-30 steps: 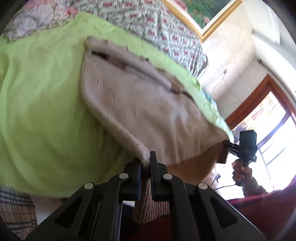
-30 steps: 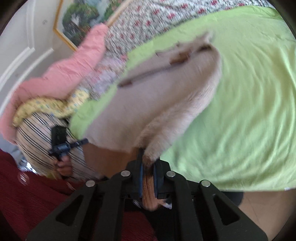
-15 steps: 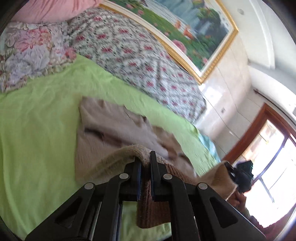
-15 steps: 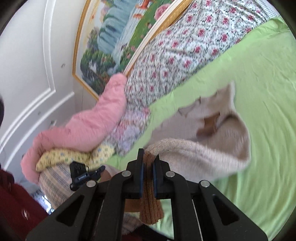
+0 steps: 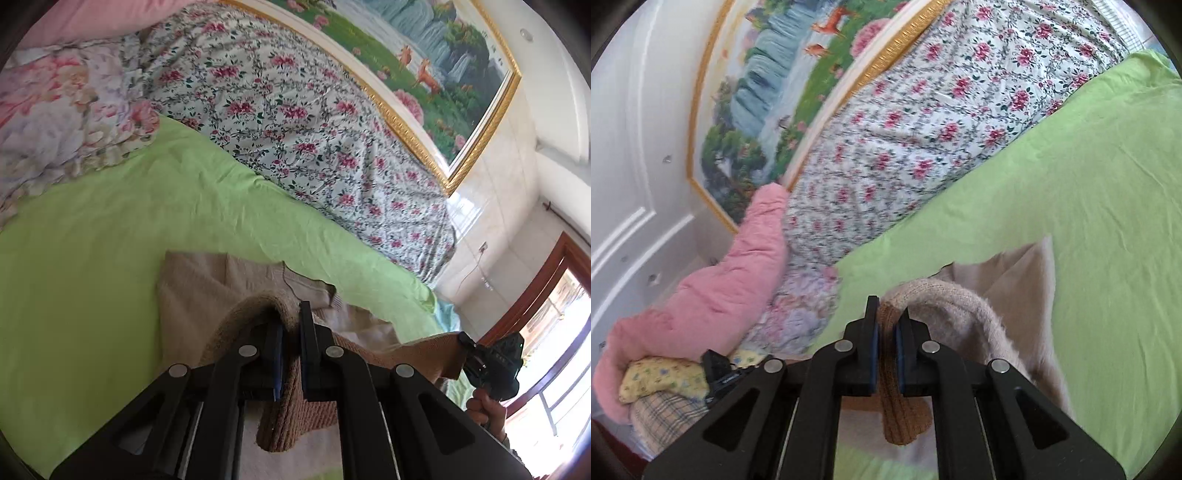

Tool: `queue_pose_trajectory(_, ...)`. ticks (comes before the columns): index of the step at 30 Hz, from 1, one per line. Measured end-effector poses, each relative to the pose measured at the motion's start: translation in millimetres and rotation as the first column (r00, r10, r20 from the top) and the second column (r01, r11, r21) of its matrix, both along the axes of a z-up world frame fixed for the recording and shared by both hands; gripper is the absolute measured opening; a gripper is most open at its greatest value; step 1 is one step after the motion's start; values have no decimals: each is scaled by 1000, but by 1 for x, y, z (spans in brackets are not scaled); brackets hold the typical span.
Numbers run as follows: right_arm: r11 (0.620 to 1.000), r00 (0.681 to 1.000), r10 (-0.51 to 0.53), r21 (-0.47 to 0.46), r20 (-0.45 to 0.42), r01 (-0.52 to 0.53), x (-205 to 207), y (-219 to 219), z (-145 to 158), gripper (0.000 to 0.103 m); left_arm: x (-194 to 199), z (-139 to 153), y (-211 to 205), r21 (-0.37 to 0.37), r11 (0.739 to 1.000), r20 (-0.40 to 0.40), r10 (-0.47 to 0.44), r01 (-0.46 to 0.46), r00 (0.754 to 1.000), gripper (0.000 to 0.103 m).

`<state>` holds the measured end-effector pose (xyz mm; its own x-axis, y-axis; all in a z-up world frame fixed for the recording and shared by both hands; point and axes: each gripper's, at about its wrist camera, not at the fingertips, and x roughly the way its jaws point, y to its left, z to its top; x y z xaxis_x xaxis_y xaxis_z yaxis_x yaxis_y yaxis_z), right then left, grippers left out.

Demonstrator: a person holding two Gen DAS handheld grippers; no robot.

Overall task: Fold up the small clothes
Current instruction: 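Lift the hem with both grippers and fold it toward the collar, then lay the hem down and open both grippers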

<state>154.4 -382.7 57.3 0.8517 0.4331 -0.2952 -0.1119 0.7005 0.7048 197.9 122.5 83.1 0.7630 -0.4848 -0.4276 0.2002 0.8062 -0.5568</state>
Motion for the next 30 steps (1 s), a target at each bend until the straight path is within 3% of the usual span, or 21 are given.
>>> queue_pose_trajectory(7, 997, 990, -76, -34, -119, 72, 70, -18, -33, 8, 75, -28, -6, 53, 998, -73, 36, -32, 997, 5)
queue_pose_trajectory(12, 989, 966, -112, -125, -234, 84, 104, -17, -65, 8, 114, -77, -5, 92, 994, -179, 73, -57, 981, 6)
queue_pose_trajectory(16, 974, 944, -153, -205, -293, 95, 114, -15, -81, 9, 123, -100, -3, 86, 995, -233, 78, -59, 969, 7)
queue_pose_trajectory(19, 976, 932, -164, -188, -323, 107, 114, -18, -83, 11, 119, -99, 1, 69, 996, -240, 70, -54, 968, 9)
queue_pose_trajectory(21, 976, 925, -176, -181, -336, 120, 108, -21, -79, 16, 106, -93, -2, 96, 994, -231, 64, -42, 971, 10)
queue_pose_trajectory(23, 976, 930, -184, -171, -320, 134, 94, -22, -71, 29, 84, -84, -11, 110, 994, -221, 10, 15, 975, 10)
queue_pose_trajectory(27, 979, 970, -86, -201, -228, 40, 63, 6, -48, 31, 46, -75, -54, 114, 975, -204, -165, 191, 965, 18)
queue_pose_trajectory(29, 957, 972, 90, -250, -219, -145, 57, 47, -45, 31, 36, -75, -82, 110, 947, -208, -274, 301, 939, 19)
queue_pose_trajectory(30, 929, 953, 181, -277, -243, -247, 59, 70, -48, 31, 34, -77, -102, 133, 922, -229, -329, 364, 916, 19)
